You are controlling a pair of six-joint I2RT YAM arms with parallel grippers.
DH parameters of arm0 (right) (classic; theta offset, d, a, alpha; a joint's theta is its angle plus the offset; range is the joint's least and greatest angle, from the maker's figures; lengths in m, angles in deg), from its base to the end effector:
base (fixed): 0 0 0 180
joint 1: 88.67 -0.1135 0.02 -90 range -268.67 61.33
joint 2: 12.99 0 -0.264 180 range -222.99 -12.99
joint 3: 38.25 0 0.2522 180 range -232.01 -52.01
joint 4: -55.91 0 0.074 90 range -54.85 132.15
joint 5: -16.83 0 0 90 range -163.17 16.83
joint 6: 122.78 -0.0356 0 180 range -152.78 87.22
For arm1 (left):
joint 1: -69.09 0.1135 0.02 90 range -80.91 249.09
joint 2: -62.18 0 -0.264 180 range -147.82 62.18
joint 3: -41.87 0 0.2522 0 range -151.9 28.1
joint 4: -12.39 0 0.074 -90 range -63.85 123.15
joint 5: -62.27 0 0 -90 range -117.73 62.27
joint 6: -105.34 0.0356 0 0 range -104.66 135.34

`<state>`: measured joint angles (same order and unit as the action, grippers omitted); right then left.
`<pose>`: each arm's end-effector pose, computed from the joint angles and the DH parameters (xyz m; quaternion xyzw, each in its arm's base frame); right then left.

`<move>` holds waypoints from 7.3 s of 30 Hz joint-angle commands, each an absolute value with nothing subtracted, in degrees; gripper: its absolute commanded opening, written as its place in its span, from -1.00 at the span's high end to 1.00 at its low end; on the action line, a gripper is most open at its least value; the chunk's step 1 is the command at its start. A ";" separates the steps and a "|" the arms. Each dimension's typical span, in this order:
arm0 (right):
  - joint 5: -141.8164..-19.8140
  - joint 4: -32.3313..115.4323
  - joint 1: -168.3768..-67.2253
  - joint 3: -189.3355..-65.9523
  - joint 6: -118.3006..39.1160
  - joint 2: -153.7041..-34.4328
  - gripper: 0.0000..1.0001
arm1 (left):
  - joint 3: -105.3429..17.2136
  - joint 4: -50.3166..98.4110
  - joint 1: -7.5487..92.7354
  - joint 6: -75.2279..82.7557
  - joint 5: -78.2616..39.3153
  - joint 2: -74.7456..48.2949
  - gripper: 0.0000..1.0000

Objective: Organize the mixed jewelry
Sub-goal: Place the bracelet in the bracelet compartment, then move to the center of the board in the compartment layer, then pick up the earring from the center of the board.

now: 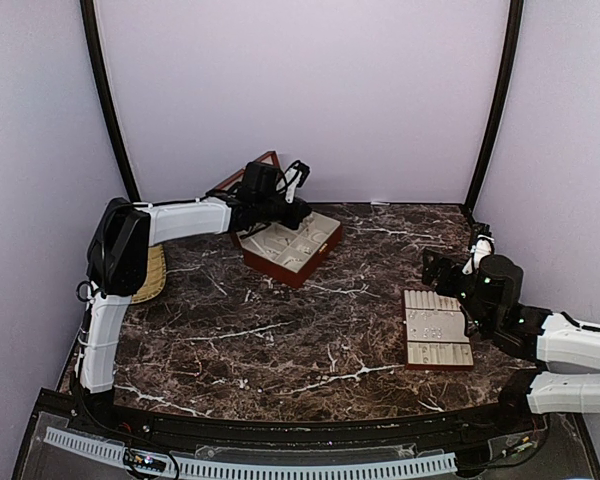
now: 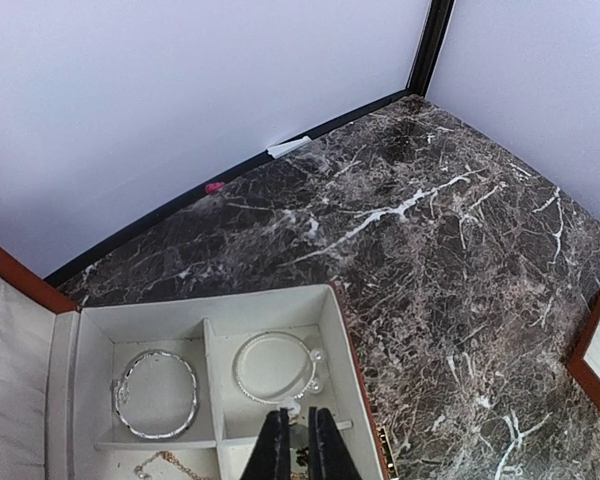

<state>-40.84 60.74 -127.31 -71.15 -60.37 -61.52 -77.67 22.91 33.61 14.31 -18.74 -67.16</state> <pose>0.1605 0.1039 0.2239 0.1054 0.7537 0.1548 0.6300 0.4351 -0.3169 0.2368 0.2851 0.7683 -0.2395 0.5207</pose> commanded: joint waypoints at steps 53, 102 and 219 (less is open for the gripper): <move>-40.27 59.03 -127.52 -72.52 -60.96 -60.61 -0.97 | -55.47 26.33 33.52 10.47 -17.48 -46.64 -0.05; -78.23 41.88 -98.96 -72.00 -70.23 -78.30 -0.81 | -44.22 44.30 37.98 14.99 -16.77 -25.99 -0.52; -56.20 55.46 -129.98 -77.74 -80.77 -75.10 -0.69 | -14.93 47.31 24.55 9.40 -2.32 -21.00 0.33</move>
<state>-57.62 52.28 -130.21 -78.95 -81.27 -76.49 -16.41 45.40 25.35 10.00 -5.17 -20.80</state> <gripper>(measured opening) 0.846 0.349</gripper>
